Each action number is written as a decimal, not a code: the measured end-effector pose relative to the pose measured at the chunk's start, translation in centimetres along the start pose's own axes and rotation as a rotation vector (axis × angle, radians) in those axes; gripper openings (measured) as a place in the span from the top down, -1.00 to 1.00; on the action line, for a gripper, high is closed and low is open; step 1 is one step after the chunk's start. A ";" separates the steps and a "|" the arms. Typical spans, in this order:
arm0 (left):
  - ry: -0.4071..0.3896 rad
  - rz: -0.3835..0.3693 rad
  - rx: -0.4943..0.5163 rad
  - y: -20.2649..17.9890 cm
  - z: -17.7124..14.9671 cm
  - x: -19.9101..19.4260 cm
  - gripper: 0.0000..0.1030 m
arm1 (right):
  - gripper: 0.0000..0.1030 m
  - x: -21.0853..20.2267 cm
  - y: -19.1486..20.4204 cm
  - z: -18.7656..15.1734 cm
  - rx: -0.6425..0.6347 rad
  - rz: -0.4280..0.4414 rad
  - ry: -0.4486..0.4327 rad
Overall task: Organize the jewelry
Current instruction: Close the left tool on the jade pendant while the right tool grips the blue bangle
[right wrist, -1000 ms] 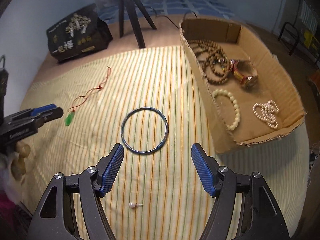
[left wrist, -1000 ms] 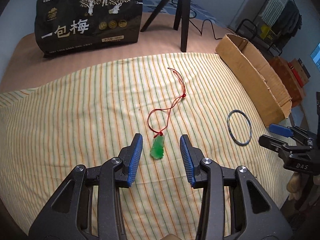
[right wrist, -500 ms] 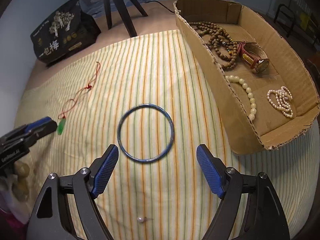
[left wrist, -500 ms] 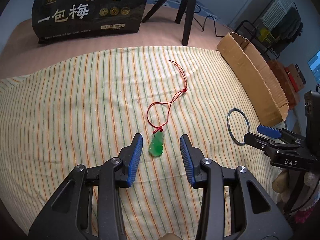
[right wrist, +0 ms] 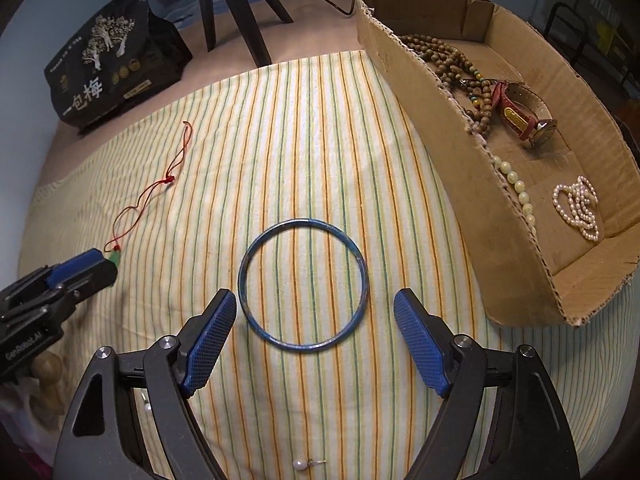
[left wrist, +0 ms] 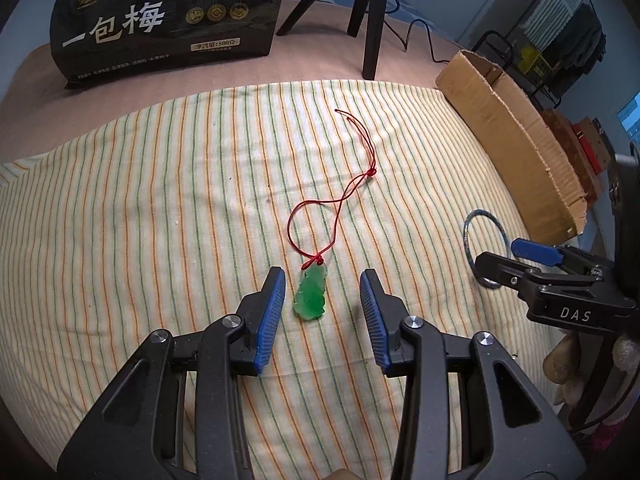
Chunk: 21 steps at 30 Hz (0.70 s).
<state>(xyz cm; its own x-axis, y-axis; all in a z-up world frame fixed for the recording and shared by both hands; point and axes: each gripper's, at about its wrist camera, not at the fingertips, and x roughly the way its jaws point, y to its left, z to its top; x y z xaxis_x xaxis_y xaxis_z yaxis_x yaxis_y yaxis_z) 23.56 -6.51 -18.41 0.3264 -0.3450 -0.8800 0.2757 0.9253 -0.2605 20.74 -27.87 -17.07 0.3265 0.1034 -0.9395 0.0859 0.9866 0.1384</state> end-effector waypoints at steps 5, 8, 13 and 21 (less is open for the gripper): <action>0.001 0.040 0.041 -0.6 0.0 0.7 0.42 | -0.60 0.7 0.4 0.5 -0.005 -0.016 0.000; 0.000 0.055 0.062 -0.8 -0.1 0.9 0.47 | -0.61 1.1 0.8 0.8 -0.016 -0.030 -0.001; -0.008 0.080 0.082 -0.9 -0.1 1.0 0.70 | -0.62 2.0 1.6 1.6 -0.034 -0.057 0.000; -0.013 0.080 0.090 -0.7 0.0 0.9 0.74 | -0.62 2.7 2.6 1.7 -0.084 -0.101 0.013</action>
<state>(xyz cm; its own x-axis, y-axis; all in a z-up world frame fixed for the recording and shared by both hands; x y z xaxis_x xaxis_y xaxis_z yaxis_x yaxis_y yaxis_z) 23.70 -7.44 -19.06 0.3624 -0.2733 -0.8911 0.3281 0.9323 -0.1525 23.44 -25.24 -18.76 0.3083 0.0040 -0.9513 0.0382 0.9991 0.0166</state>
